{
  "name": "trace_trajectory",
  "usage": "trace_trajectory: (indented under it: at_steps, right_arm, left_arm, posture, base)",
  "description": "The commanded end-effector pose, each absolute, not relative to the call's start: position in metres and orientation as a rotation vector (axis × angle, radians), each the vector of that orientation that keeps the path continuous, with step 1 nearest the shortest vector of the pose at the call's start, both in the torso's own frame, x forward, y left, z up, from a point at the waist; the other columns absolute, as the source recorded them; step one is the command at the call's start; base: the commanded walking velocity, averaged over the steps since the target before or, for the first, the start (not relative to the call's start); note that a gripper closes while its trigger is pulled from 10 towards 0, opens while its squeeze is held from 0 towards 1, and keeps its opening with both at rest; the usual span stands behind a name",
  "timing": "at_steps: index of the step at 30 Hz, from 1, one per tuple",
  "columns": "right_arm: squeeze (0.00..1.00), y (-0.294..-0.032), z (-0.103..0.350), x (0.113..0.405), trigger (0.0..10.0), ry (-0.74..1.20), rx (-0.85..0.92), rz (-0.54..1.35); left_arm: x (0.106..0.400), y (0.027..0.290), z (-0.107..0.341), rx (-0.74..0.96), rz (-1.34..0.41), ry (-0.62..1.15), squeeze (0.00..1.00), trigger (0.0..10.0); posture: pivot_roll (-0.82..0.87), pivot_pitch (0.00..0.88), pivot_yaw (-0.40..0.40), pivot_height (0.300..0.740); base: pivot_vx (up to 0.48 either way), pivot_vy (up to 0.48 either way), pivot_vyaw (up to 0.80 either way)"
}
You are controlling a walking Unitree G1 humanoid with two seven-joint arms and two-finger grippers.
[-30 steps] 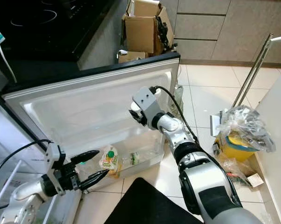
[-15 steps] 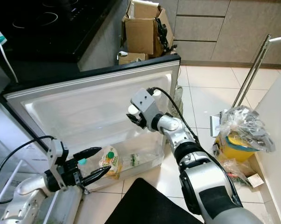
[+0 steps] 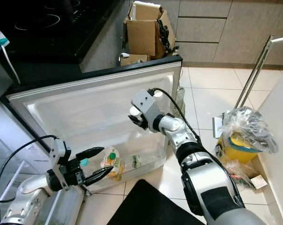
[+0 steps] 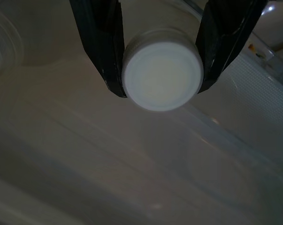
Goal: Restocking fridge
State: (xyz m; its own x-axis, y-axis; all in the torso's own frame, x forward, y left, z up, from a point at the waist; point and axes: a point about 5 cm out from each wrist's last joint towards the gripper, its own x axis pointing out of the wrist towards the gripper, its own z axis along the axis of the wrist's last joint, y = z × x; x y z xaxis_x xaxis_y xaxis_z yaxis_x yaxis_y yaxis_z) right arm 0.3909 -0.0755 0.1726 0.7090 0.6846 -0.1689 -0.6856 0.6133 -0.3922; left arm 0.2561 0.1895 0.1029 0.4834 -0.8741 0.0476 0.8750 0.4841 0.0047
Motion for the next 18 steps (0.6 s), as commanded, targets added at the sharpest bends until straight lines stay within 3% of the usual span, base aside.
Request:
trace_trajectory:
  at_steps: [1,14,15,16,17,18]
  right_arm:
    - [0.00,-0.083,0.142,0.383,10.0,0.134,-0.470,0.810]
    - [0.00,-0.093,0.168,0.395,10.0,0.037,-0.401,0.672]
    - [0.26,-0.094,0.169,0.395,10.0,0.036,-0.398,0.671]
    - [0.26,-0.094,0.169,0.395,10.0,0.036,-0.398,0.671]
    - [0.65,-0.094,0.169,0.395,10.0,0.036,-0.396,0.672]
    - [0.65,-0.094,0.169,0.395,10.0,0.036,-0.396,0.672]
  left_arm:
    - [0.254,0.187,0.097,-0.036,-1.071,-0.033,0.00,10.0]
    - [0.254,0.184,0.094,-0.040,-1.074,-0.037,0.00,10.0]
    - [0.255,0.183,0.094,-0.041,-1.075,-0.037,0.00,10.0]
    - [0.255,0.183,0.094,-0.041,-1.075,-0.037,0.00,10.0]
    - [0.255,0.183,0.094,-0.043,-1.076,-0.038,0.00,10.0]
    - [0.255,0.183,0.094,-0.043,-1.076,-0.038,0.00,10.0]
  posture:
    - [0.03,0.120,0.022,0.740]
    - [0.02,0.114,0.017,0.740]
    - [0.02,0.113,0.017,0.740]
    - [0.02,0.113,0.017,0.740]
    - [0.02,0.112,0.017,0.740]
    - [0.02,0.112,0.017,0.740]
  base:
    - [0.000,0.000,0.00]
    - [0.000,0.000,0.00]
    - [0.000,0.000,0.00]
    - [0.000,0.000,0.00]
    - [0.000,0.000,0.00]
    - [0.000,0.000,0.00]
